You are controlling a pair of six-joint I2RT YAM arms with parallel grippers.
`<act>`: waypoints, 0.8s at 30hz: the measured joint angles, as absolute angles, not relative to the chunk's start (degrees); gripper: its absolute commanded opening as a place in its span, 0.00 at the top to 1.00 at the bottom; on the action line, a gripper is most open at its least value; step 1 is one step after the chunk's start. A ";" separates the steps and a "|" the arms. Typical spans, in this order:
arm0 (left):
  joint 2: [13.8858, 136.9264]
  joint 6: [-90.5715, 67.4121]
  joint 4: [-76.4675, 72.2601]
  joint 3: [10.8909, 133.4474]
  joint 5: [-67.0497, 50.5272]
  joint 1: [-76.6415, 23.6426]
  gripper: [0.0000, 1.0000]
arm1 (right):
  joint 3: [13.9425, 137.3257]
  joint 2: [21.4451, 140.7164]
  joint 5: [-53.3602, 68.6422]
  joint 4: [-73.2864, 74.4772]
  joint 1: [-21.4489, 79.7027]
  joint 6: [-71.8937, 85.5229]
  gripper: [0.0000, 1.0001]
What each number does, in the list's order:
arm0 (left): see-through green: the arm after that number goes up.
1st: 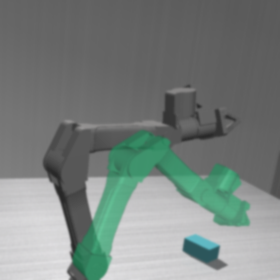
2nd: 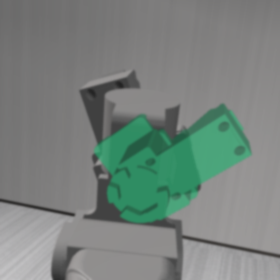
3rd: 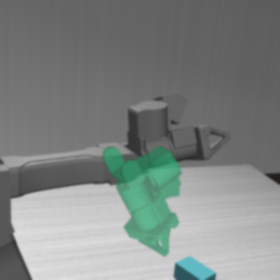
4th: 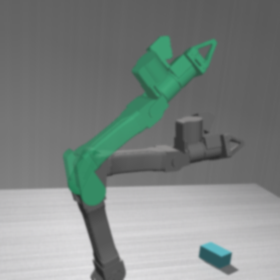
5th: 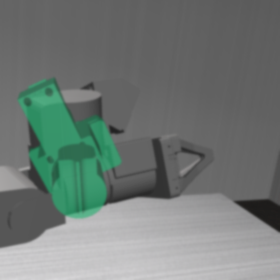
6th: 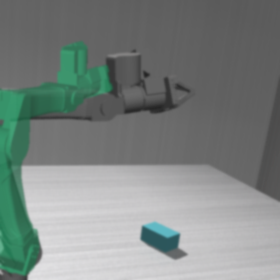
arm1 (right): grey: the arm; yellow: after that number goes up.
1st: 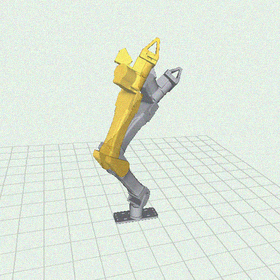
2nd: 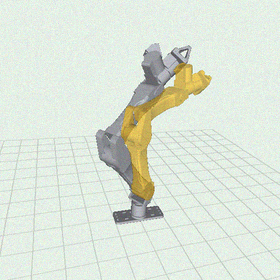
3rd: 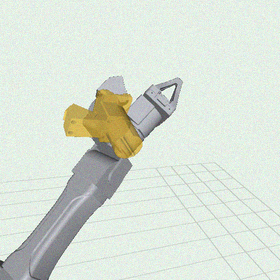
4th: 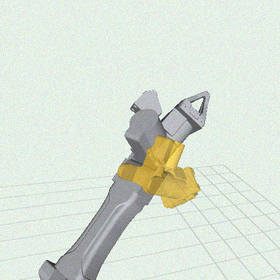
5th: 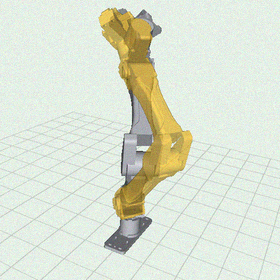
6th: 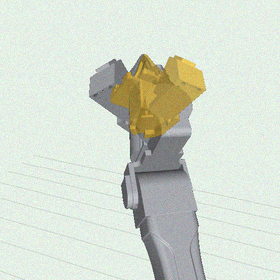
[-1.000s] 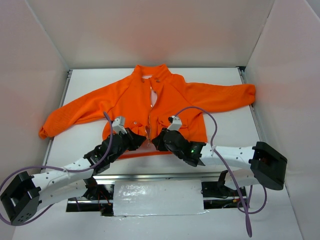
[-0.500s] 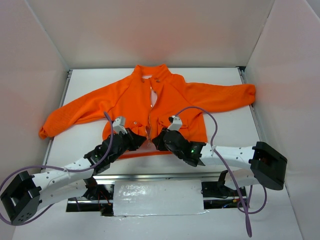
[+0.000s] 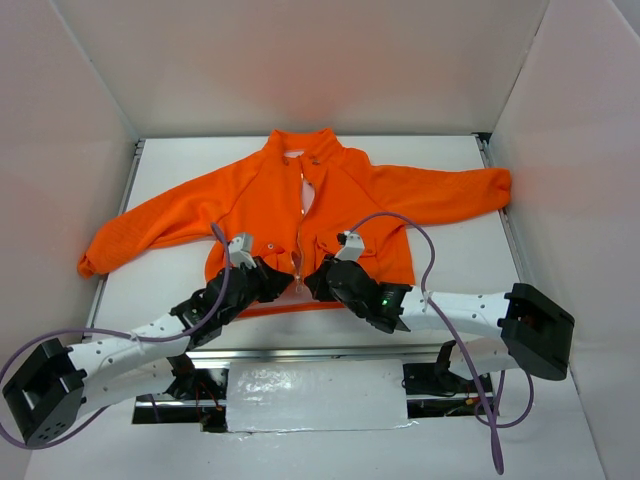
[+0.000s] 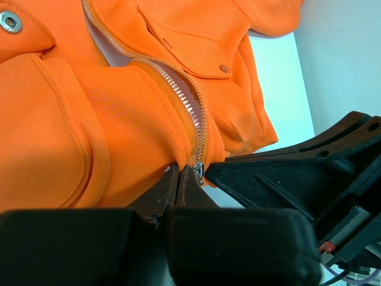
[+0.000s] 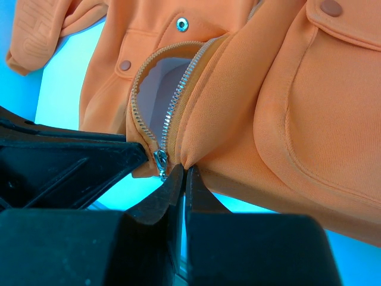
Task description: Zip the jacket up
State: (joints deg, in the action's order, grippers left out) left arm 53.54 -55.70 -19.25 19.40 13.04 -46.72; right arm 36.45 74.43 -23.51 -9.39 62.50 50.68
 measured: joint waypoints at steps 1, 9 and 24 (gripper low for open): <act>53.67 -55.70 -19.35 19.40 12.97 -46.72 1.00 | 36.45 74.43 -23.57 -9.37 62.50 50.65 1.00; 54.76 -55.57 -20.03 19.40 11.81 -46.70 1.00 | 36.91 74.54 -24.51 -8.84 62.50 49.80 1.00; 55.61 -49.15 -21.93 19.40 5.58 -46.48 1.00 | 35.40 74.15 -23.70 -10.37 62.48 43.64 1.00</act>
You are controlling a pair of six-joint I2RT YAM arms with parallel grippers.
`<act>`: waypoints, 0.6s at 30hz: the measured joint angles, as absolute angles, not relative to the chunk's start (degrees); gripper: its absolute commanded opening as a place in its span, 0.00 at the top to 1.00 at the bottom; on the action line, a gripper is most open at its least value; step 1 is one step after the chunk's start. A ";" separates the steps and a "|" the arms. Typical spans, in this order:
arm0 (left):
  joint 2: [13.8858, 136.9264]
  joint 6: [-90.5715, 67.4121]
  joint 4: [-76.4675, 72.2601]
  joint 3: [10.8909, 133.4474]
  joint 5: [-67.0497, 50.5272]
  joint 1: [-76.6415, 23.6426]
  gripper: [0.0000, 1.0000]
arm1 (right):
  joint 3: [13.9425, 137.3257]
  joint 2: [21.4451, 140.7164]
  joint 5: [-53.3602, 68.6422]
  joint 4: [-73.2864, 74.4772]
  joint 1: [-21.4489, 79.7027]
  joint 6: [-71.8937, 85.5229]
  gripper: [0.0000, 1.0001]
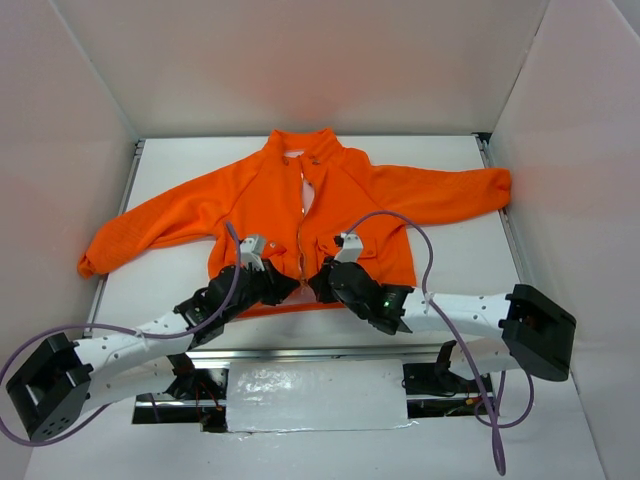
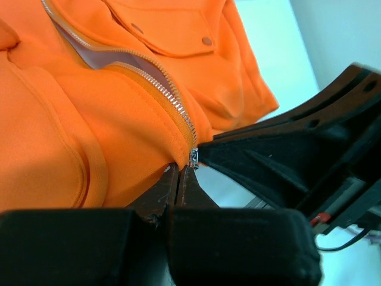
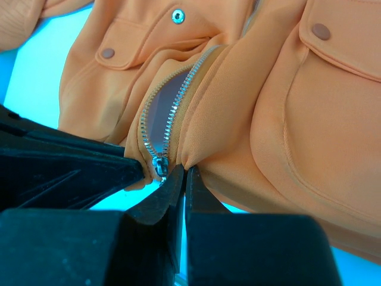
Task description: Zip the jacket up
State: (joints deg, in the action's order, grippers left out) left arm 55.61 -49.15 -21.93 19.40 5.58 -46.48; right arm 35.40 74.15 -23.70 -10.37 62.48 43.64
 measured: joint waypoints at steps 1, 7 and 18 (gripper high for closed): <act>56.03 -48.14 -22.02 19.40 5.04 -46.46 1.00 | 35.09 73.78 -23.51 -10.31 62.46 43.31 1.00; 58.87 -44.71 -21.91 19.38 2.87 -46.33 1.00 | 34.04 71.53 -21.58 -10.31 62.22 42.09 1.00; 58.92 -41.76 -25.98 16.45 1.13 -46.30 1.00 | 34.04 72.34 -18.61 -10.50 61.65 42.46 1.00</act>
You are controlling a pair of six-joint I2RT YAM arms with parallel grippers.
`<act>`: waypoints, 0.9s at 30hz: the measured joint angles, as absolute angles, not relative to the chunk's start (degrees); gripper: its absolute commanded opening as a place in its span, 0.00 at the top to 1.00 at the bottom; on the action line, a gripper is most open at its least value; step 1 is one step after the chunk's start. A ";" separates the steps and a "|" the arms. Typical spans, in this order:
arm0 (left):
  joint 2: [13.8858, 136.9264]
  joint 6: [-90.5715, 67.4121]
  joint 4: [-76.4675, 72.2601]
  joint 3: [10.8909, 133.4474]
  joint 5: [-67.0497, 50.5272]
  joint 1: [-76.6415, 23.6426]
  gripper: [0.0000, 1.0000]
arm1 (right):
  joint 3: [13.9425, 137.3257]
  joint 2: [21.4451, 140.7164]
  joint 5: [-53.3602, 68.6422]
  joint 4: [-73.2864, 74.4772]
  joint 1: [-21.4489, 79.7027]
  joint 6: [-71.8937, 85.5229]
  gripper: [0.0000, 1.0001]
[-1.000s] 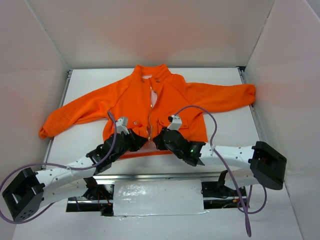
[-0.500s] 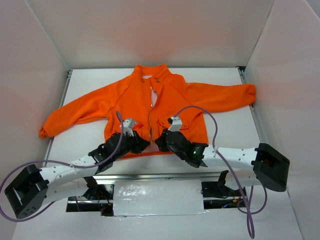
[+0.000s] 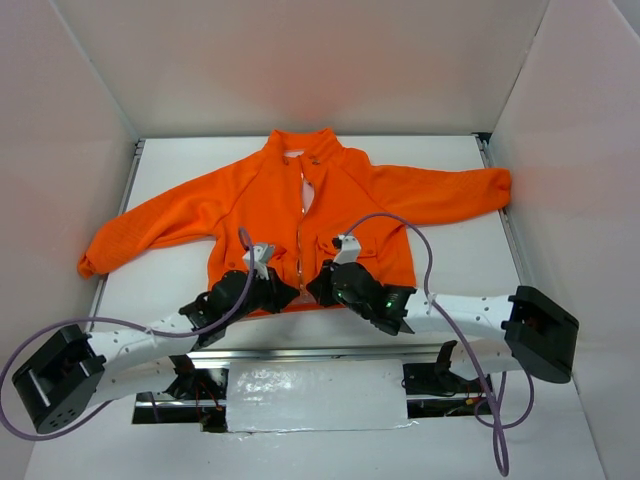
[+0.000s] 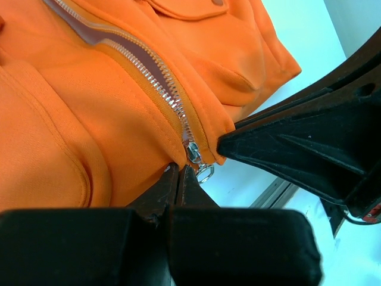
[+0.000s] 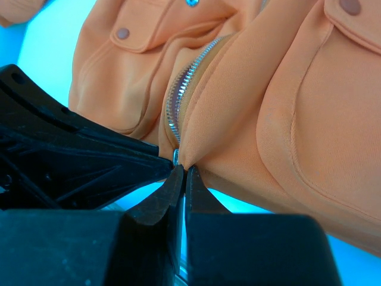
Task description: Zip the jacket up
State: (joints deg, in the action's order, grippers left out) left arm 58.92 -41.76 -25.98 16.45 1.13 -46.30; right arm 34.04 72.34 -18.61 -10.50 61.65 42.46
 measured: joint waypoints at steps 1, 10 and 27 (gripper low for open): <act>59.77 -41.82 -27.20 15.84 0.82 -46.30 1.00 | 34.04 72.82 -18.44 -10.48 61.63 42.57 1.00; 67.70 -43.59 -36.07 11.33 0.10 -46.33 1.00 | 34.04 80.27 -17.12 -10.41 61.63 44.66 1.00; 74.89 -43.72 -39.09 11.18 -1.50 -46.37 1.00 | 31.18 85.56 -13.32 -16.25 60.71 45.56 0.79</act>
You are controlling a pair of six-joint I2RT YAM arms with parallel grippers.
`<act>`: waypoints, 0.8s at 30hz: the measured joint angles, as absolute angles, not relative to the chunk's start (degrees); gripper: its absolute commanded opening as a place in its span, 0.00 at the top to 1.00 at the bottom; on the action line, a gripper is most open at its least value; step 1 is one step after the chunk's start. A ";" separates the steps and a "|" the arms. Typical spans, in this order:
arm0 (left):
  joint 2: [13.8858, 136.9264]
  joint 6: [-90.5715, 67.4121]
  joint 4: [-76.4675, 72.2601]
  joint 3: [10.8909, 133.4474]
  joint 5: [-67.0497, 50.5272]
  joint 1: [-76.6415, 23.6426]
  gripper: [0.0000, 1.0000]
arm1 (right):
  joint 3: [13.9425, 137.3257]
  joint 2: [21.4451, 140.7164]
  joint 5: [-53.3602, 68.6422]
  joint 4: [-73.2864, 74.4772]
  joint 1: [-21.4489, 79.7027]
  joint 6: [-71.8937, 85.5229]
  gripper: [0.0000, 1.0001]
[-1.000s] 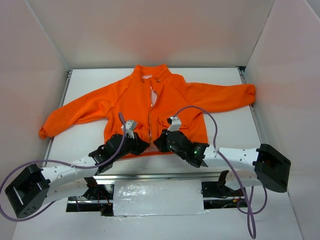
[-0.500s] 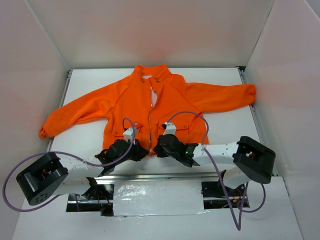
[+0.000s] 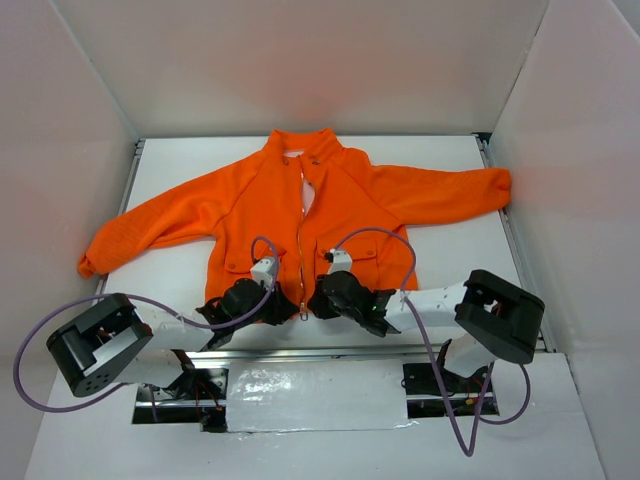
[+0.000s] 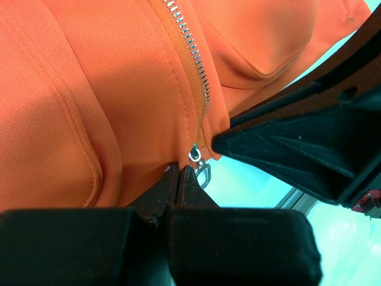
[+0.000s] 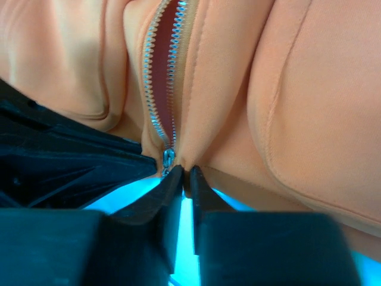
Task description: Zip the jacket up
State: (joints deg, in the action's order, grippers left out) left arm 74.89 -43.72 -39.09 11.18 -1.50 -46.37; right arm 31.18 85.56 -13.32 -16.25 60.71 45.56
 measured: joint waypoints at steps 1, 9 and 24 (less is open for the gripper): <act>74.89 -43.70 -38.85 11.33 -1.50 -46.39 1.00 | 30.74 85.38 -12.73 -17.04 60.60 45.32 0.74; 74.94 -43.81 -37.43 12.75 -2.81 -46.44 1.00 | 28.12 81.69 -8.43 -21.12 60.47 44.64 0.39; 71.88 -43.90 -35.86 13.30 -4.62 -46.44 1.00 | 21.98 76.44 -6.55 -25.08 60.47 46.72 0.18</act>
State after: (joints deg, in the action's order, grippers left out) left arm 71.88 -43.90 -35.86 13.30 -4.62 -46.44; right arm 21.98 76.44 -6.55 -25.08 60.47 46.72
